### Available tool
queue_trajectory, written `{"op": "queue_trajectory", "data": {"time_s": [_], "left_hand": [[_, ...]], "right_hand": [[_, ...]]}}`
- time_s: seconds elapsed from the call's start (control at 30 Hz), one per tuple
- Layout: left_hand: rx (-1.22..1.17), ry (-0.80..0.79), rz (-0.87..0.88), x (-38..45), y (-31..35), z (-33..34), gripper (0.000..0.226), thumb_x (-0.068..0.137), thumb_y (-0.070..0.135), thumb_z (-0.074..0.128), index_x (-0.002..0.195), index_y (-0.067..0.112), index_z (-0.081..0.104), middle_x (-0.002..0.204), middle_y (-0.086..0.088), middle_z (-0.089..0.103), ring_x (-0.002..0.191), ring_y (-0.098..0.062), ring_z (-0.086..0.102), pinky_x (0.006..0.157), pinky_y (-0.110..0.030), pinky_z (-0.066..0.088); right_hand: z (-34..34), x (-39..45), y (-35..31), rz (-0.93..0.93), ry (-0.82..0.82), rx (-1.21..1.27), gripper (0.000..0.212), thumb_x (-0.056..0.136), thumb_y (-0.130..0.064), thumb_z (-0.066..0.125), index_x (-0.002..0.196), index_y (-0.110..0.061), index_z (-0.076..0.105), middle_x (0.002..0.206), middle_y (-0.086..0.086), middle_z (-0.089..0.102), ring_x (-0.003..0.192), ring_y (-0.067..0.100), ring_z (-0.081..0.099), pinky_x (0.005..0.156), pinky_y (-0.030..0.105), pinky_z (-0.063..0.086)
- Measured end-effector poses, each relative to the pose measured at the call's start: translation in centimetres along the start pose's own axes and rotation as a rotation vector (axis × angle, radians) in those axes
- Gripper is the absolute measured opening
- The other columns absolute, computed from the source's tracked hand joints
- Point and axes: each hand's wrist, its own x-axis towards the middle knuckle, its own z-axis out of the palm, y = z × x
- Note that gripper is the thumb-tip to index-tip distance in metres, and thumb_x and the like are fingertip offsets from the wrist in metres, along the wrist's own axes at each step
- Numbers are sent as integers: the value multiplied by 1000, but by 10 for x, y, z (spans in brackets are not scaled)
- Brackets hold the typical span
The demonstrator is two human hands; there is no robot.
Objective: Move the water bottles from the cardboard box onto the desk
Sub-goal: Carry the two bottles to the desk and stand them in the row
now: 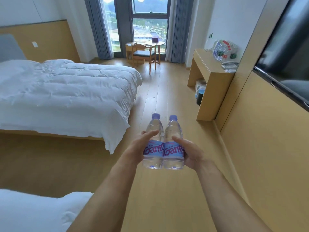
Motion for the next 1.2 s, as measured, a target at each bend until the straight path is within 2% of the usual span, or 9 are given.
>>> {"op": "queue_trajectory", "data": {"time_s": [0.1, 0.2, 0.33, 0.47, 0.63, 0.77, 0.9, 1.03, 1.2], "left_hand": [[-7, -15, 3, 39, 20, 3, 55, 87, 35, 77, 129, 13, 49, 124, -26, 65, 103, -40, 70, 95, -57, 55], [-28, -60, -1, 81, 40, 4, 62, 87, 34, 77, 137, 10, 47, 132, -29, 60, 105, -41, 67, 101, -58, 51], [-49, -85, -8, 139, 60, 1, 64, 86, 34, 77, 138, 8, 49, 131, -29, 61, 105, -42, 66, 101, -58, 51], [-57, -108, -3, 213, 87, -7, 67, 83, 36, 80, 136, 8, 50, 130, -29, 62, 115, -45, 65, 100, -60, 51], [-23, -154, -8, 308, 137, -23, 62, 83, 38, 81, 130, 7, 54, 123, -27, 66, 108, -43, 68, 96, -56, 55], [0, -217, 13, 377, 189, -34, 49, 87, 36, 77, 121, 6, 59, 107, -24, 71, 90, -37, 72, 81, -47, 61], [37, -251, 20, 439, 238, -37, 49, 89, 35, 74, 124, 3, 60, 110, -27, 70, 88, -37, 72, 80, -46, 61], [55, -273, 24, 494, 271, -38, 47, 90, 35, 74, 123, 3, 60, 108, -25, 70, 89, -36, 71, 83, -47, 60], [72, -269, 12, 565, 301, -39, 55, 88, 35, 76, 128, 3, 56, 121, -29, 67, 94, -39, 71, 80, -47, 61]], "right_hand": [[-7, 37, -23, 4, -10, 12, 60, 82, -29, 76, 131, -1, 57, 118, 26, 69, 107, 41, 69, 94, 56, 56], [-14, 76, -44, 8, -26, 24, 64, 79, -32, 76, 132, -2, 56, 117, 26, 70, 105, 39, 69, 97, 56, 54], [-22, 129, -68, 31, -8, 29, 64, 82, -34, 77, 134, -4, 54, 123, 26, 67, 105, 39, 69, 92, 53, 56], [-30, 199, -94, 35, 11, 22, 70, 78, -36, 82, 135, -7, 54, 116, 23, 70, 103, 38, 71, 85, 51, 59], [-26, 293, -134, 35, 44, 6, 84, 71, -40, 87, 140, -8, 51, 127, 27, 65, 117, 43, 64, 104, 60, 48], [-15, 361, -176, 12, 63, 11, 77, 77, -38, 83, 139, -6, 51, 125, 27, 66, 114, 43, 65, 99, 56, 53], [-7, 414, -216, -21, 103, 18, 78, 73, -38, 82, 138, -7, 53, 127, 27, 65, 117, 43, 64, 104, 58, 49], [-9, 464, -247, -22, 146, 29, 69, 82, -36, 76, 139, -6, 52, 128, 27, 65, 120, 44, 62, 107, 58, 46], [-20, 528, -278, 9, 143, 27, 56, 91, -37, 70, 136, -9, 54, 124, 25, 68, 116, 41, 65, 96, 51, 55]]}}
